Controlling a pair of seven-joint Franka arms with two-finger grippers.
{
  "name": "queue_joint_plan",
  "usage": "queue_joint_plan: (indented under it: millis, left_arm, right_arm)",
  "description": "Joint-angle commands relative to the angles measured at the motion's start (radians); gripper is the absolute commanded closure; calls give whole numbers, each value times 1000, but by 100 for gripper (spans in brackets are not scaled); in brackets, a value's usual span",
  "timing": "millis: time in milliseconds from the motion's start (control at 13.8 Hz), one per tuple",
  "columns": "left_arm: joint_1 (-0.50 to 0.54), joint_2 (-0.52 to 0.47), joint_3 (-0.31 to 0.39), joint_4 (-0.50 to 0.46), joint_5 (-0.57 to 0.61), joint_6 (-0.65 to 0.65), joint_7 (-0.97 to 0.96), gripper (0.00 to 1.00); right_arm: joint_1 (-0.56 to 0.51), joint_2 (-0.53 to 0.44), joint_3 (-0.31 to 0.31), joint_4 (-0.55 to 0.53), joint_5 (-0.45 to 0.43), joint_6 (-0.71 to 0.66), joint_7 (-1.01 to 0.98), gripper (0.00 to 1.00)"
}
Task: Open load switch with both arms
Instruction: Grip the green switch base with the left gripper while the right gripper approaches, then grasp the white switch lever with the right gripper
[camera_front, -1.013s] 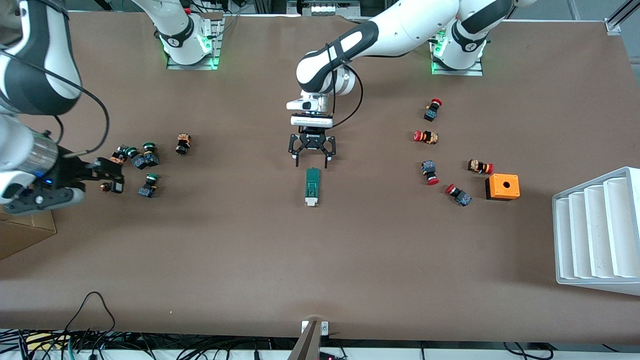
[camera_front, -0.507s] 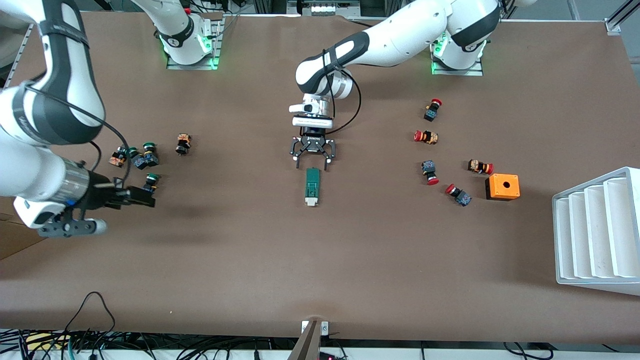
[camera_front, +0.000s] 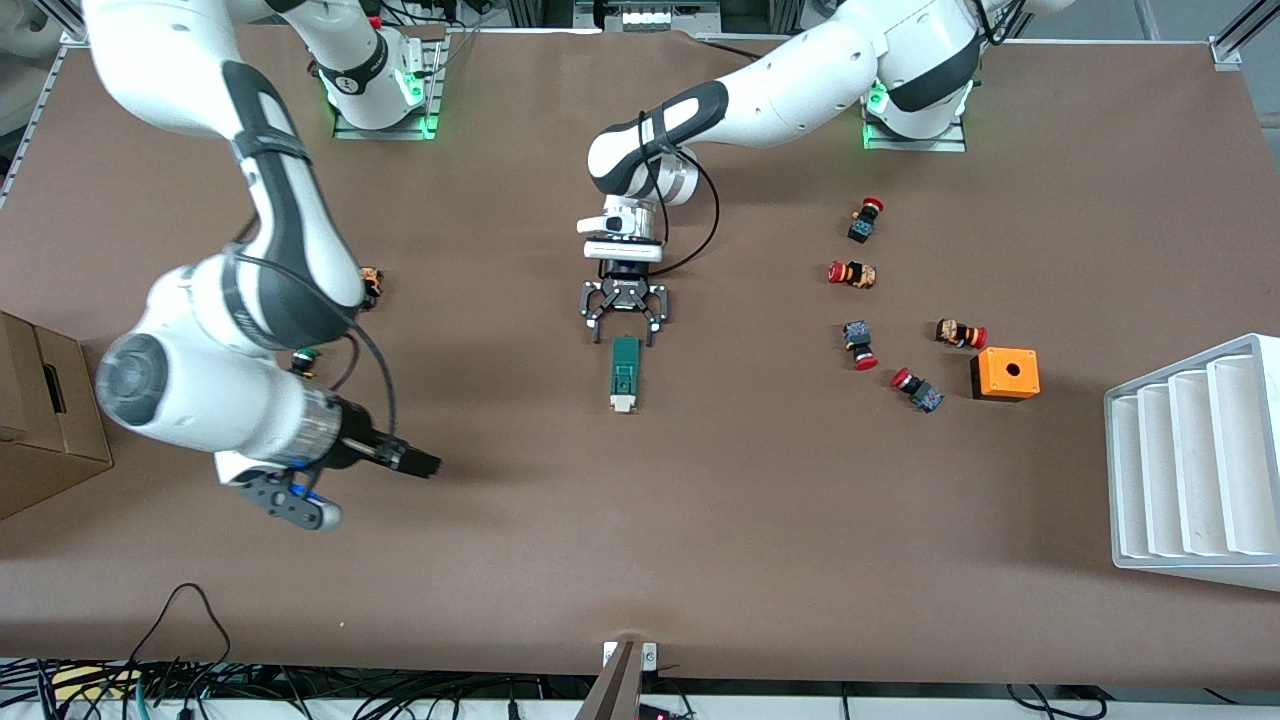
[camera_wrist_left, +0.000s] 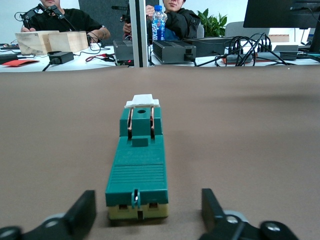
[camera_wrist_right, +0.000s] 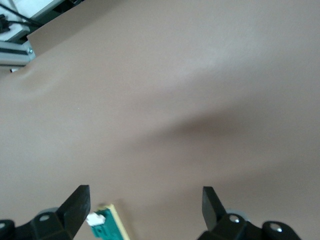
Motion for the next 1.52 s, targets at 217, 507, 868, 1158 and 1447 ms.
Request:
queue_joint_plan:
  millis: [217,507,868,1158,1447]
  left_arm:
    - [-4,49,-6,40,64,-11,-40,92]
    - [-4,52,-6,40,75,-11,-42,100]
    - [-4,51,-6,40,75,-13,-42,100]
    - [-4,49,-6,40,75,-13,-43,100]
    - [-4,48,-6,41,73,-11,-43,100]
  right_arm:
    - [144,129,-5,46,21,131,481,2]
    - [191,200,-5,55,94,214,693,3]
    - [195,246,-5,112,243,195,846,4]
    - [231,298,-3,133,272,208,970,4]
    - [257,312,-6,133,271,197,1046,9]
